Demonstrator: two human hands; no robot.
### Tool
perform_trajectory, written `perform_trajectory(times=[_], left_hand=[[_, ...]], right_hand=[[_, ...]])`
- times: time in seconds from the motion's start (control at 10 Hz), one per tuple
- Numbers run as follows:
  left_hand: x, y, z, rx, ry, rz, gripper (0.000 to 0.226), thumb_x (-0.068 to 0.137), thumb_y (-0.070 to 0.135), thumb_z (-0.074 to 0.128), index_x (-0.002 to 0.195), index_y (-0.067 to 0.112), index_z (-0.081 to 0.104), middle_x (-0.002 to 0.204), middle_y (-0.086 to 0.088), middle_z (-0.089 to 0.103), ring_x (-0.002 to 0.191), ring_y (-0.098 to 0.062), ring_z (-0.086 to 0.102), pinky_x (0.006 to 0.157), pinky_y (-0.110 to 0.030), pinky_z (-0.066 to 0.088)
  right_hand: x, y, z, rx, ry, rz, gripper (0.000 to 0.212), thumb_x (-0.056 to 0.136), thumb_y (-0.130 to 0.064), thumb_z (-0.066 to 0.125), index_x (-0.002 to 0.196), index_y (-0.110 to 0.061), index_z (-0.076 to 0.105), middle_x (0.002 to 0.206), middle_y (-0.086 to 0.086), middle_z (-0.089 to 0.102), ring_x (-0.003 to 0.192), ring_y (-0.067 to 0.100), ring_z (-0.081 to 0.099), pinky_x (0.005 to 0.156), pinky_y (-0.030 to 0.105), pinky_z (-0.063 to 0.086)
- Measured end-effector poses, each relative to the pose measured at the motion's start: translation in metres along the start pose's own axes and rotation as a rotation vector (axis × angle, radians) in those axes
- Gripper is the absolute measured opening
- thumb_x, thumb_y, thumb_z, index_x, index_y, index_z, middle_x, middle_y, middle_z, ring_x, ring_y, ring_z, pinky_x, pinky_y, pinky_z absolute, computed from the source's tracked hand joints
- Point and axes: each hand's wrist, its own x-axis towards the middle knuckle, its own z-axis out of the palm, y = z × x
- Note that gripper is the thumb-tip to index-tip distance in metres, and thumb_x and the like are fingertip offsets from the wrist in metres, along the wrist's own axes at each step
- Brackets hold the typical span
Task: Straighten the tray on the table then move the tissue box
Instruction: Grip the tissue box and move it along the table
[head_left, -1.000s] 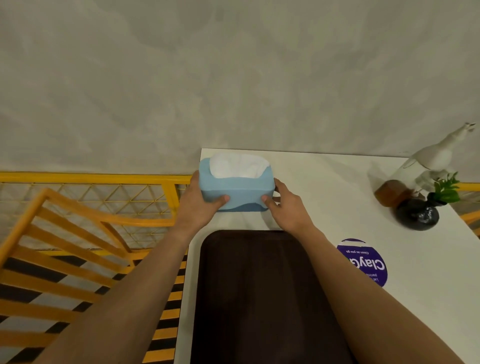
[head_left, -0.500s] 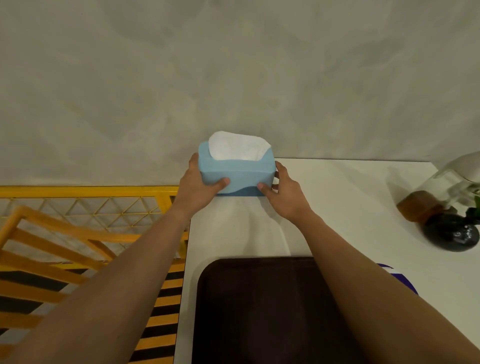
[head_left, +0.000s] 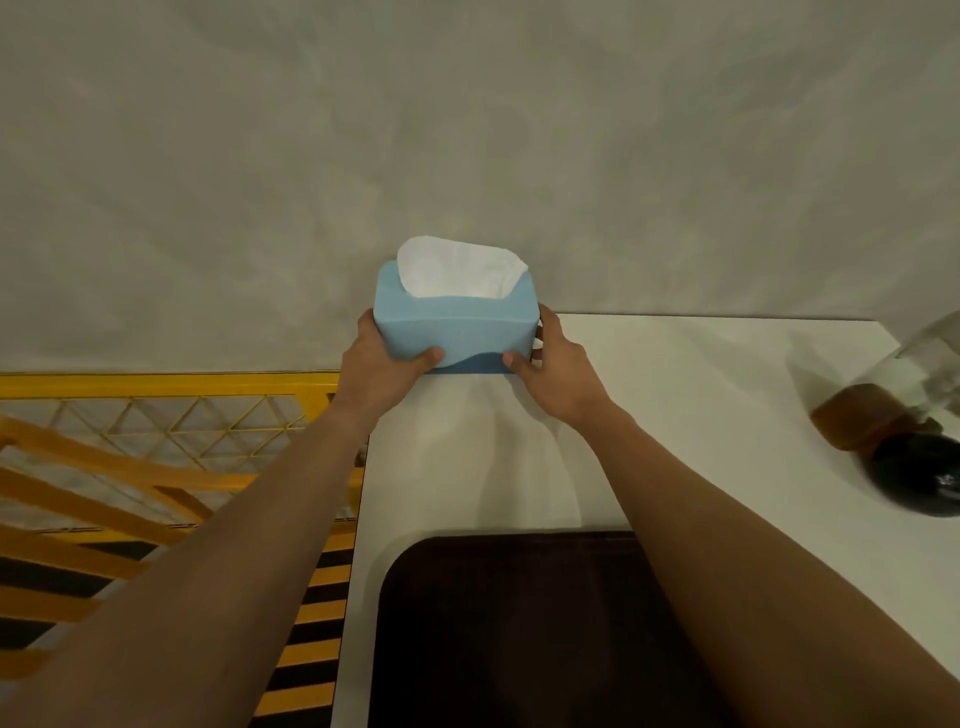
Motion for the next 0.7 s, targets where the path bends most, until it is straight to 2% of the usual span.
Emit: perform_trajectory(times=[0.1, 0.2, 0.3, 0.4, 0.6, 0.7], left_hand=[[0.0018, -0.0014, -0.0021, 0.003, 0.006, -0.007, 0.094, 0.075, 0.043, 0.087, 0.150, 0.019, 0.035, 0.128, 0.007, 0.053, 0.110, -0.015, 0.051, 0.087, -0.030, 0.047], [0.0022, -0.0027, -0.0018, 0.017, 0.005, -0.004, 0.094, 0.075, 0.045, 0.087, 0.150, 0.019, 0.036, 0.125, 0.009, 0.052, 0.109, -0.014, 0.051, 0.080, -0.022, 0.046], [0.0000, -0.0008, -0.0027, 0.030, 0.014, 0.011, 0.093, 0.075, 0.046, 0.086, 0.149, 0.019, 0.037, 0.123, 0.011, 0.052, 0.108, -0.013, 0.051, 0.078, -0.020, 0.044], [0.0002, 0.0002, -0.0015, 0.053, 0.024, 0.025, 0.092, 0.076, 0.047, 0.085, 0.149, 0.019, 0.037, 0.122, 0.011, 0.051, 0.107, -0.012, 0.051, 0.082, -0.025, 0.044], [-0.0012, -0.0008, 0.0002, 0.059, 0.008, 0.010, 0.092, 0.076, 0.047, 0.085, 0.148, 0.018, 0.037, 0.122, 0.011, 0.050, 0.107, -0.012, 0.050, 0.082, -0.025, 0.043], [-0.0013, 0.0032, -0.0073, 0.058, -0.079, -0.001, 0.100, 0.074, 0.046, 0.087, 0.151, 0.020, 0.029, 0.125, 0.009, 0.051, 0.114, -0.016, 0.052, 0.082, -0.025, 0.045]], right_hand=[[0.0055, 0.0033, 0.0022, -0.043, -0.019, 0.016, 0.071, 0.100, -0.039, 0.060, 0.156, -0.018, 0.022, 0.139, 0.009, 0.059, 0.116, 0.031, 0.062, 0.086, 0.031, 0.044], [0.0086, 0.0081, 0.0032, -0.046, -0.046, 0.021, 0.067, 0.101, -0.043, 0.057, 0.154, -0.017, 0.026, 0.139, 0.007, 0.059, 0.118, 0.030, 0.062, 0.086, 0.029, 0.042], [0.0076, 0.0087, 0.0013, -0.032, -0.046, 0.028, 0.066, 0.101, -0.044, 0.056, 0.154, -0.018, 0.027, 0.138, 0.006, 0.060, 0.118, 0.029, 0.062, 0.086, 0.029, 0.043], [0.0081, 0.0118, -0.0003, -0.014, -0.042, 0.032, 0.066, 0.100, -0.047, 0.055, 0.154, -0.020, 0.026, 0.139, 0.005, 0.059, 0.118, 0.028, 0.062, 0.087, 0.029, 0.043], [0.0084, 0.0125, -0.0007, -0.029, -0.065, 0.049, 0.067, 0.101, -0.047, 0.054, 0.153, -0.019, 0.024, 0.139, 0.007, 0.059, 0.118, 0.030, 0.061, 0.085, 0.030, 0.042], [0.0092, 0.0066, -0.0032, -0.044, -0.092, 0.060, 0.070, 0.100, -0.046, 0.057, 0.155, -0.018, 0.023, 0.141, 0.010, 0.057, 0.122, 0.033, 0.059, 0.087, 0.031, 0.040]])
